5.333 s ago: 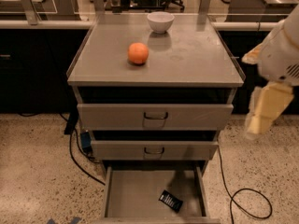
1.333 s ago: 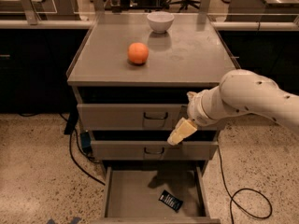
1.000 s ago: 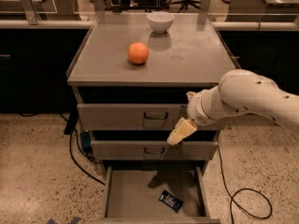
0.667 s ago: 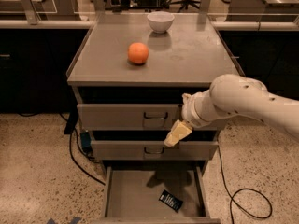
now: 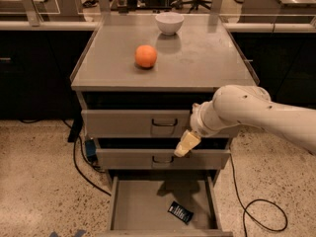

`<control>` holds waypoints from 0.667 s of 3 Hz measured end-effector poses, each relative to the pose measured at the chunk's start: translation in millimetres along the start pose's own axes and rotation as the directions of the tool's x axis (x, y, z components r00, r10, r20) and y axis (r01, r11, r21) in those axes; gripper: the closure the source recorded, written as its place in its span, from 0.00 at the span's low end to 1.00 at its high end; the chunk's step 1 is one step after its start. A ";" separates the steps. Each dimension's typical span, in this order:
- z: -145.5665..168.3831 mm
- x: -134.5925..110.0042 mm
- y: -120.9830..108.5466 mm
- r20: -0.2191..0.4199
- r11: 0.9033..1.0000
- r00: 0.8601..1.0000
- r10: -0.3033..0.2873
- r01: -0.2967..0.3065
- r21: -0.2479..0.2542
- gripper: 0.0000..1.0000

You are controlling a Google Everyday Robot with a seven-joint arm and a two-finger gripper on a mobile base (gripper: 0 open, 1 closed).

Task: Open top drawer

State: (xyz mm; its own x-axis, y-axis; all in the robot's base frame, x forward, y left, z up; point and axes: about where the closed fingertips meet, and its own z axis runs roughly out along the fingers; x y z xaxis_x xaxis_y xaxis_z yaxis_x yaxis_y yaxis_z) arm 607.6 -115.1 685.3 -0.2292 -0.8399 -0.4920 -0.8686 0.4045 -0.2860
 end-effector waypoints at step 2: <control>38.6 20.7 -19.7 0.029 0.999 0.999 0.042 -0.042 -0.009 0.00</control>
Offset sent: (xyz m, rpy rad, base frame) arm 0.0526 -0.0271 -0.0756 0.0245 0.0146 -0.0392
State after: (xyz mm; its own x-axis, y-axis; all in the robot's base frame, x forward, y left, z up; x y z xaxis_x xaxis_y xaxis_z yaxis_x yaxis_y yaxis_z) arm 636.9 -126.5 649.0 -0.2524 -0.8112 -0.5276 -0.8620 0.4361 -0.2582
